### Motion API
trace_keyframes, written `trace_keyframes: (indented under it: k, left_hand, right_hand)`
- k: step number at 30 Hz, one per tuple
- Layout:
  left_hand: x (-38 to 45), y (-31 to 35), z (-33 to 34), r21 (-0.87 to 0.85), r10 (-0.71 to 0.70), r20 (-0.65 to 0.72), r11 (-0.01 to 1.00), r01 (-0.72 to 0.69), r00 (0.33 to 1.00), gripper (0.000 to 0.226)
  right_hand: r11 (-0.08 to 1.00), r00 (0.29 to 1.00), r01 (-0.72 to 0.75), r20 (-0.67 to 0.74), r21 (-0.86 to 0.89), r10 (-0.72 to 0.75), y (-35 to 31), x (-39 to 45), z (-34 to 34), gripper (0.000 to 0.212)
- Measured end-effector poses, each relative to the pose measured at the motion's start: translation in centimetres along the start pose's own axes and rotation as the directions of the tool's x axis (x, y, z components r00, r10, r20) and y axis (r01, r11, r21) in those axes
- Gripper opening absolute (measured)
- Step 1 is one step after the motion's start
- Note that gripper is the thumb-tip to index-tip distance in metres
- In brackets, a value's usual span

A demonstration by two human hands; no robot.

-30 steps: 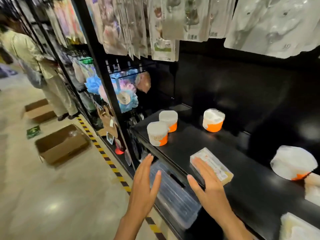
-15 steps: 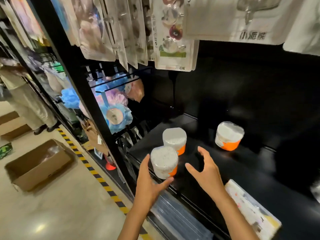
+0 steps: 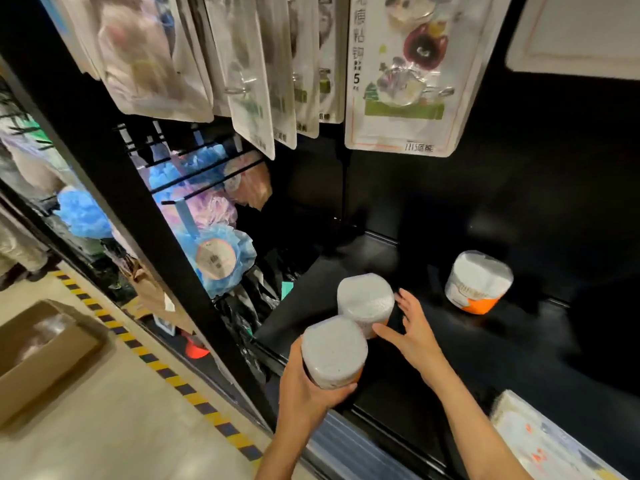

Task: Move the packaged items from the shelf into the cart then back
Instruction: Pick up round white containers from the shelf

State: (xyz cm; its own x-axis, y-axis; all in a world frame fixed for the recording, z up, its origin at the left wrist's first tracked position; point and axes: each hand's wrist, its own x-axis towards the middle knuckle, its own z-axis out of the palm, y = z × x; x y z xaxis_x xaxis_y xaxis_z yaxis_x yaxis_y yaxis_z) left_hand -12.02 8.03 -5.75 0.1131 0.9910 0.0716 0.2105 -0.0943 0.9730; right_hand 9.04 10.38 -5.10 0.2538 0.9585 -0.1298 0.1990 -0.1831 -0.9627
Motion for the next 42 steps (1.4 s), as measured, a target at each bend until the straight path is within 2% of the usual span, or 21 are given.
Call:
trace_keyframes:
  k: [4, 7, 11, 14, 19, 21, 23, 25, 31, 34, 35, 37, 40, 42]
  left_hand:
    - [1.6, -0.1, -1.8, 0.006, -0.003, -0.063, 1.0, 0.003, 0.998, 0.092]
    - [2.8, 0.2, -2.5, 0.005, 0.015, -0.042, 1.0, -0.015, 0.999, 0.094]
    - [3.8, -0.4, -2.6, 0.018, 0.021, 0.015, 1.0, -0.022, 1.0, 0.105]
    - [4.0, -0.7, -2.5, 0.007, 0.025, 0.012, 1.0, -0.025, 1.0, 0.11]
    - [4.4, -0.9, -2.4, 0.036, 0.019, 0.011, 0.999, -0.019, 1.0, 0.099]
    - [4.6, -0.6, -2.3, 0.037, 0.025, 0.023, 0.999, -0.026, 0.999, 0.092]
    - [4.8, 0.5, -2.1, 0.042, 0.074, 0.044, 0.996, -0.076, 0.996, 0.077]
    - [4.9, 1.6, -2.0, 0.04, 0.144, 0.064, 0.988, -0.146, 0.988, 0.069]
    - [4.1, 6.4, -0.9, -0.058, 0.265, 0.126, 0.964, -0.259, 0.956, 0.072]
    - [3.3, 8.7, 0.1, -0.118, 0.304, 0.219, 0.952, -0.284, 0.927, 0.075]
    - [2.9, 9.4, 0.7, -0.135, 0.313, 0.26, 0.949, -0.286, 0.914, 0.077]
    - [1.4, 11.2, 2.2, -0.15, 0.361, 0.332, 0.932, -0.328, 0.872, 0.077]
    - [-2.3, 14.2, 5.6, -0.19, 0.413, 0.458, 0.91, -0.367, 0.787, 0.087]
    - [-5.2, 15.1, 8.0, -0.243, 0.435, 0.545, 0.9, -0.362, 0.717, 0.075]
  right_hand:
    - [0.996, 0.993, 0.082, 0.08, 0.043, -0.085, -0.7, 0.5, 1.4, 0.095]
    - [0.986, 0.986, 0.163, 0.03, 0.031, -0.164, -0.8, 1.0, 2.5, 0.096]
    - [0.987, 0.987, 0.16, 0.008, 0.023, -0.16, -0.4, 1.6, 2.8, 0.113]
    - [0.978, 0.978, 0.207, -0.033, -0.021, -0.208, -0.6, 1.8, 3.0, 0.102]
    - [0.958, 0.959, 0.274, -0.046, -0.088, -0.279, -1.5, 2.5, 3.2, 0.07]
    - [0.963, 0.965, 0.237, -0.08, -0.128, -0.249, -1.2, 2.4, 3.1, 0.075]
    - [0.974, 0.97, 0.198, -0.124, -0.109, -0.211, -0.6, 1.9, 2.7, 0.084]
    - [0.978, 0.965, 0.187, -0.171, -0.089, -0.2, -0.4, 1.0, 2.0, 0.085]
    - [0.985, 0.924, 0.155, -0.342, -0.077, -0.172, -1.6, -3.2, 0.5, 0.077]
    - [0.97, 0.889, 0.152, -0.403, -0.191, -0.219, -2.6, -6.3, -1.5, 0.059]
    - [0.97, 0.875, 0.169, -0.427, -0.174, -0.229, -3.0, -7.9, -2.3, 0.06]
    - [0.975, 0.831, 0.198, -0.511, -0.097, -0.219, -3.4, -11.9, -4.2, 0.079]
    - [0.977, 0.759, 0.202, -0.618, -0.073, -0.203, -3.0, -19.1, -6.8, 0.101]
    - [0.983, 0.704, 0.17, -0.69, -0.065, -0.167, -2.0, -24.0, -8.2, 0.106]
